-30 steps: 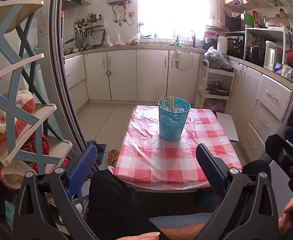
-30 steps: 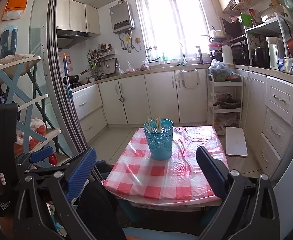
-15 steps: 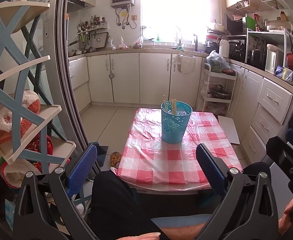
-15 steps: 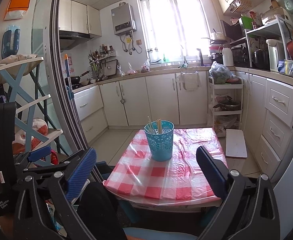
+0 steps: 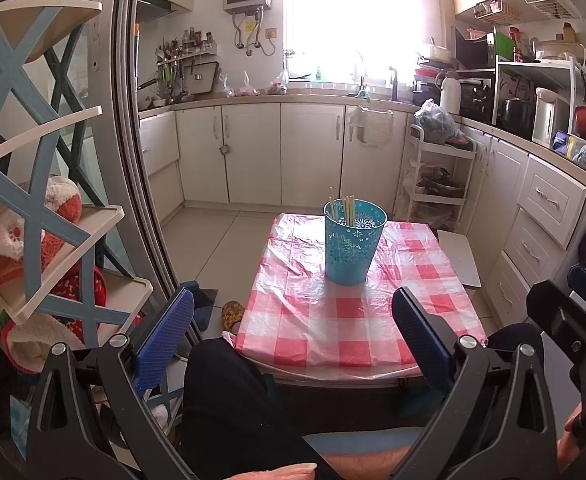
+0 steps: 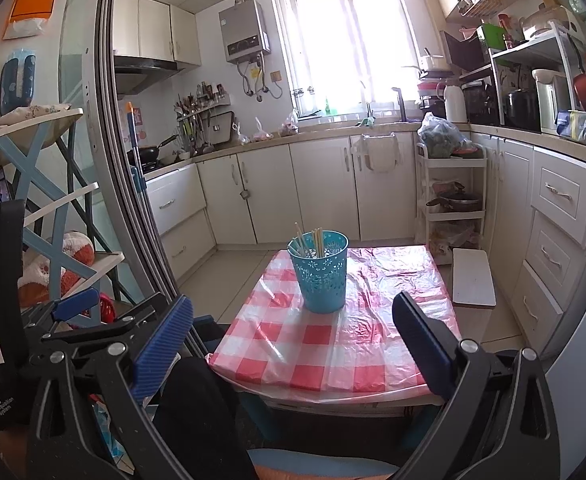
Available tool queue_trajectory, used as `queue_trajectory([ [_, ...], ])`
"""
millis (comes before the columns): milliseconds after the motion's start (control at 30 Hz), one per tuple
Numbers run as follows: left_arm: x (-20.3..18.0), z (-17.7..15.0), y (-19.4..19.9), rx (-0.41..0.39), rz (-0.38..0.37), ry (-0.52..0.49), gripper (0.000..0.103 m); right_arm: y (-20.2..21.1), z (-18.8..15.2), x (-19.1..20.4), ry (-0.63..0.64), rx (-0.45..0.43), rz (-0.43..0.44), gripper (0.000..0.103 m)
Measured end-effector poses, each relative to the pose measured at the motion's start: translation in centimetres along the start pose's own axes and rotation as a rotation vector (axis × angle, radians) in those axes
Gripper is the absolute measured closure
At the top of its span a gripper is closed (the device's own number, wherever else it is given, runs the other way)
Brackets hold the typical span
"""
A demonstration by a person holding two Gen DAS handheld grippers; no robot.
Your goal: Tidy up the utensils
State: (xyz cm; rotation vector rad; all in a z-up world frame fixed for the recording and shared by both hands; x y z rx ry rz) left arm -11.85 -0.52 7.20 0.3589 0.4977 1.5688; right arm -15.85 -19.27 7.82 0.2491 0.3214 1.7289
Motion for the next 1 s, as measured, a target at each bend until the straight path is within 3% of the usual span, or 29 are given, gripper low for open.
queue_trajectory([
  [467,0.0,-0.5,-1.6,0.023,-0.025,0.012,0.008,-1.4,-0.7,0.2,0.001,0.047,0.001,0.007],
  [567,0.1,-0.9,-3.1,0.075,-0.060,0.036,0.008,-2.0,-1.0,-0.1,-0.001,0.063,0.003,0.007],
  [667,0.2,-1.1,-4.9,0.097,-0.040,0.026,0.008,-3.1,-1.3,-0.6,-0.006,0.088,0.010,0.007],
  [800,-0.5,-1.7,-10.1,0.199,-0.040,-0.023,0.008,-6.1,-2.0,-2.4,-0.008,0.136,-0.011,0.007],
  [1000,-0.8,-5.1,-21.9,0.419,-0.019,-0.045,0.008,-15.4,-4.8,-7.4,0.020,0.282,-0.095,0.007],
])
Point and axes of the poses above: each gripper's, at about its wrist camera, not at the fingertips, and y roughly against the way its jaws point, x to its left, z to its top, the point moved 5 cm from there along -y, roughly the way its jaws point, and after that the axes turned 6 degrees about y, right-handed, at the moved point
